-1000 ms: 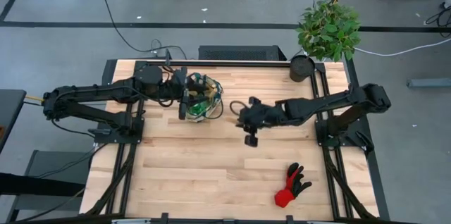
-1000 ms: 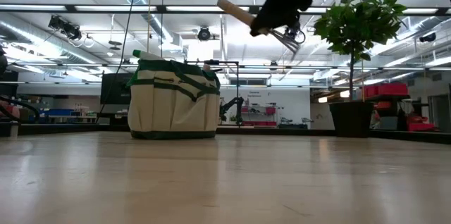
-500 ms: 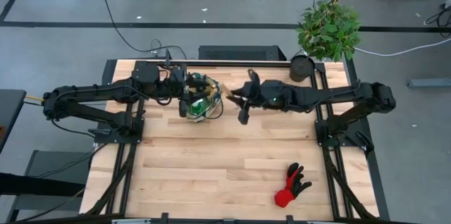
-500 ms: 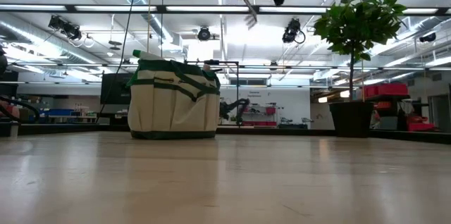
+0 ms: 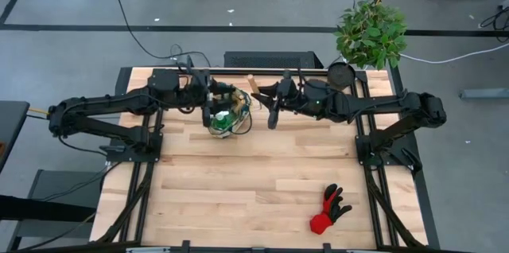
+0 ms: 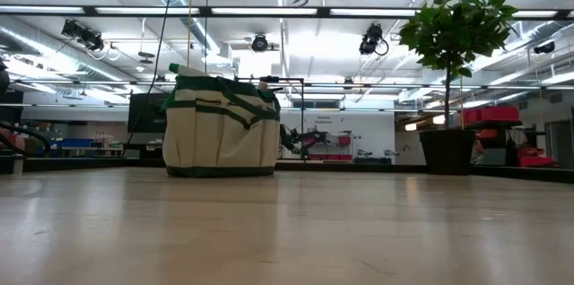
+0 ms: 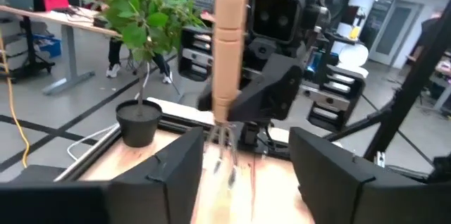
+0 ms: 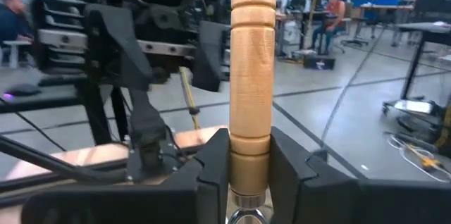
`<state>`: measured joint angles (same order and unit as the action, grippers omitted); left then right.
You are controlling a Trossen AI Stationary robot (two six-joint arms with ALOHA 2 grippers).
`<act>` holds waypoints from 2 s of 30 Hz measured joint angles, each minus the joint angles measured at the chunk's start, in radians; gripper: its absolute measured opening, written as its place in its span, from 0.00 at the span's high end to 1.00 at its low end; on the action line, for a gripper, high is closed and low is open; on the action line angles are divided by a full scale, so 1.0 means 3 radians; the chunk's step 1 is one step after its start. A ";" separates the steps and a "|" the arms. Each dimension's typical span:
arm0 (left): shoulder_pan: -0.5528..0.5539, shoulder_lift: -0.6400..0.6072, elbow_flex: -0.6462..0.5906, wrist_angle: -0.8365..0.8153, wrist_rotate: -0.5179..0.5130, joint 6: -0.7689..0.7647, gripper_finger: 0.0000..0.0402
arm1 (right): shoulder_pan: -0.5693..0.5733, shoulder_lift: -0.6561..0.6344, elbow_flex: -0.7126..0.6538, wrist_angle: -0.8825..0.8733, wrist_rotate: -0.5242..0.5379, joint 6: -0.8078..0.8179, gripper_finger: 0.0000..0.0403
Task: Pick & Place Garden tools in Gardening bag
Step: Put the brown hand rake into the gardening bag
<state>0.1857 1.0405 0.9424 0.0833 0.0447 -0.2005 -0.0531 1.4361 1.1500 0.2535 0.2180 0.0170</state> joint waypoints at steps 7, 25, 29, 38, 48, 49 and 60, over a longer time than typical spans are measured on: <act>0.0095 0.0001 0.0000 0.0304 -0.0001 0.0010 0.32 | -0.0068 0.0001 0.0000 0.0209 -0.0133 -0.0001 0.84; 0.0142 0.0467 0.0001 0.1193 0.0001 0.0184 0.30 | -0.0149 0.0005 0.0000 0.0228 -0.0178 -0.0006 0.83; 0.0163 0.0503 0.0001 0.1315 0.0003 0.0183 0.30 | -0.0149 0.0006 0.0000 0.0228 -0.0177 -0.0009 0.84; 0.0328 0.0505 0.0001 0.1377 0.0199 -0.0076 0.30 | -0.0149 0.0005 0.0000 0.0228 -0.0174 -0.0022 0.84; 0.0363 0.0597 0.0216 0.1322 0.0249 0.0000 0.30 | -0.0149 0.0005 0.0000 0.0228 -0.0173 -0.0022 0.84; 0.0367 0.0645 0.0267 0.1303 0.0270 0.0008 0.30 | -0.0149 0.0005 0.0000 0.0228 -0.0173 -0.0020 0.84; 0.0363 0.0963 0.0556 0.1316 0.0607 -0.0048 0.30 | -0.0149 0.0006 0.0000 0.0244 -0.0219 0.0004 0.84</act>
<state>0.2947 1.3294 1.1091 0.4780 0.2267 -0.2150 -0.0978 1.4379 1.1500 0.3267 0.1522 0.0180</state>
